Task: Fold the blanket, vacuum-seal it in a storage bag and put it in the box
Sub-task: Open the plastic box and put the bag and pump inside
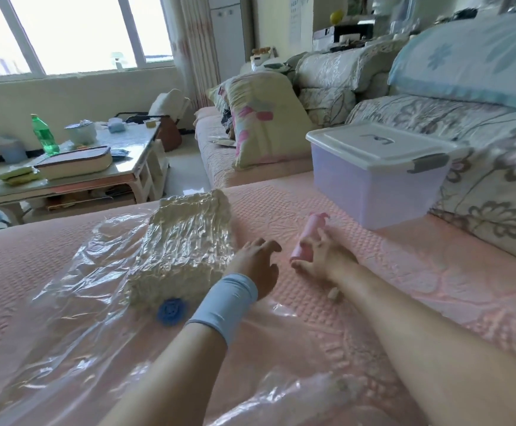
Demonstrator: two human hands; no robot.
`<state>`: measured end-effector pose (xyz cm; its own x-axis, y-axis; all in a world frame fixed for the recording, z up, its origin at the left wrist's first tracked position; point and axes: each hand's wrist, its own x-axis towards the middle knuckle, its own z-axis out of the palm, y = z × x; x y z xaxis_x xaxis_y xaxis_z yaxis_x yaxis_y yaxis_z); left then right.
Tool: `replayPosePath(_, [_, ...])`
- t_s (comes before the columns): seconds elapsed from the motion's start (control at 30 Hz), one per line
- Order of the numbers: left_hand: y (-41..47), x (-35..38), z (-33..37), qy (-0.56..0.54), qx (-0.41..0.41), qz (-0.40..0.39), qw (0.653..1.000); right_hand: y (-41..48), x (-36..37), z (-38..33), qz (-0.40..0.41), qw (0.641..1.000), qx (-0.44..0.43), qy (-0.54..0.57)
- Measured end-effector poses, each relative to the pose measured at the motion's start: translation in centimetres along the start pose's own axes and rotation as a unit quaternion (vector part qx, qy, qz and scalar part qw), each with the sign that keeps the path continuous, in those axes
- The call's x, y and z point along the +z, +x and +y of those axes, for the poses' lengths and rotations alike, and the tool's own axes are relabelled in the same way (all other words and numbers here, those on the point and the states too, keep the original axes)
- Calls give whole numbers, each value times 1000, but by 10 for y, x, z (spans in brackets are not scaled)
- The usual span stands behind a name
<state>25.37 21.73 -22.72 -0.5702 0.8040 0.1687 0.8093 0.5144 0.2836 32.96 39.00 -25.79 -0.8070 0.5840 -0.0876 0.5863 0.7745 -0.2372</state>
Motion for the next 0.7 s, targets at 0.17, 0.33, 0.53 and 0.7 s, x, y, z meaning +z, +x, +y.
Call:
replayPosePath(0.17, [24,36,46,-41,-99,-119,987,-10,-6,27,33,997,-20,71])
replayPosePath(0.33, [35,46,74,-202,-116,-194,953,-17,-15,50,9,996,15,82])
replayPosePath(0.53, [26,64,95,-117,-129,-164,971,-31,-21,89,58,981,127,137])
replayPosePath(0.7, [29,72,108,-20,-118,-167,979,-41,-21,84,0,984,28,174])
